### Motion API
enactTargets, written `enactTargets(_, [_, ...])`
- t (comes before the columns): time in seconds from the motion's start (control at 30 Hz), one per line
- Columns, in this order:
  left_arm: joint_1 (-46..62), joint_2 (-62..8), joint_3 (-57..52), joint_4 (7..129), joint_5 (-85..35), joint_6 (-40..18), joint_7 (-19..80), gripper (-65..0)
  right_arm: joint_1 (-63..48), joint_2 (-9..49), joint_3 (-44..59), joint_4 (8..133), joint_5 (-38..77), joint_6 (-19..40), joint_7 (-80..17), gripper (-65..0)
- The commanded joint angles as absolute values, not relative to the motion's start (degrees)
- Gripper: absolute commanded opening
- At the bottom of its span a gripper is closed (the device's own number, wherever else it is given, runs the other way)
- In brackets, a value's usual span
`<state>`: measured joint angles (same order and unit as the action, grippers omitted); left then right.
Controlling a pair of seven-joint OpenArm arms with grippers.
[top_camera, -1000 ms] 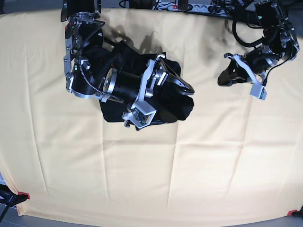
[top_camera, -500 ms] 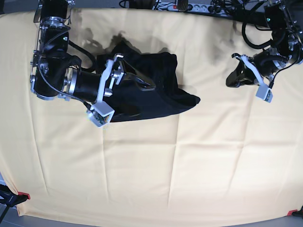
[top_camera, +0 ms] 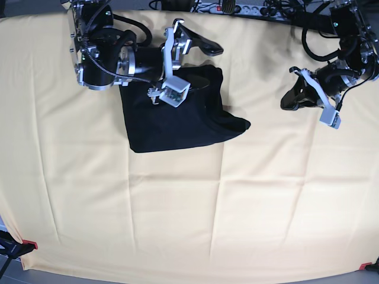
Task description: Fold the T-shirt properly
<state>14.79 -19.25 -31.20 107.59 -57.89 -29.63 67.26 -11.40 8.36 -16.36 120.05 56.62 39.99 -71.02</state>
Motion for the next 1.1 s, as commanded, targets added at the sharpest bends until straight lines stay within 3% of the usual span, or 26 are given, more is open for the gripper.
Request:
enactTargets(0.0, [14.6,-20.1,-31.5,108.5,-59.0,-30.1,66.0,-65.0,-10.8,8.4,-18.0,121.0,54.7,40.0,-67.7,-19.2])
enactTargets(0.17, [14.6,-20.1,-31.5,108.5,-59.0,-30.0,66.2,-65.0,-10.7,9.0,-23.9,120.8,31.7,40.0,-56.4,-32.5])
enactTargets(0.27, [14.6,-20.1,-31.5,108.5,-59.0,-30.0,66.2,-65.0,-10.6,9.1,-24.1,120.3,21.9,39.2,-51.4,-33.4])
enactTargets(0.33, [14.6,-20.1,-31.5,108.5,-59.0,-30.0,66.2,-65.0,-10.6,9.1,-24.0,119.8,18.7,36.3,-49.6,-34.0])
enactTargets(0.47, [14.6,-20.1,-31.5,108.5,-59.1,-30.0,66.5,-65.0,-10.6,9.1,-24.0,118.6,17.9,36.2,-49.2,-41.0])
enactTargets(0.63, [14.6,-20.1,-31.5,108.5,-59.9,-30.0,66.5,-65.0,-10.6,9.1,-24.0,115.7,15.9,36.1,-49.0,-39.8])
enactTargets(0.77, [14.6,-20.1,-31.5,108.5,-60.8,-30.0,67.5,-65.0,-10.6,9.1,-24.0,114.1,14.5,34.7,-47.9,-24.4])
enactTargets(0.87, [14.6,-20.1,-31.5,108.5,-60.8,-30.0,67.5,-65.0,-10.6,9.1,-24.0,113.6,14.5,35.0,-45.1,-25.1])
enactTargets(0.93, [14.6,-20.1,-31.5,108.5,-60.8,-30.0,67.5,-65.0,-10.6,9.0,-24.0,113.2,14.5,35.0,-43.0,-32.8])
enactTargets(1.07, [14.6,-20.1,-31.5,108.5,-60.8,-30.0,67.5,-65.0,-10.4,8.0,-24.0,113.1,14.7,36.1,-42.4,-64.4])
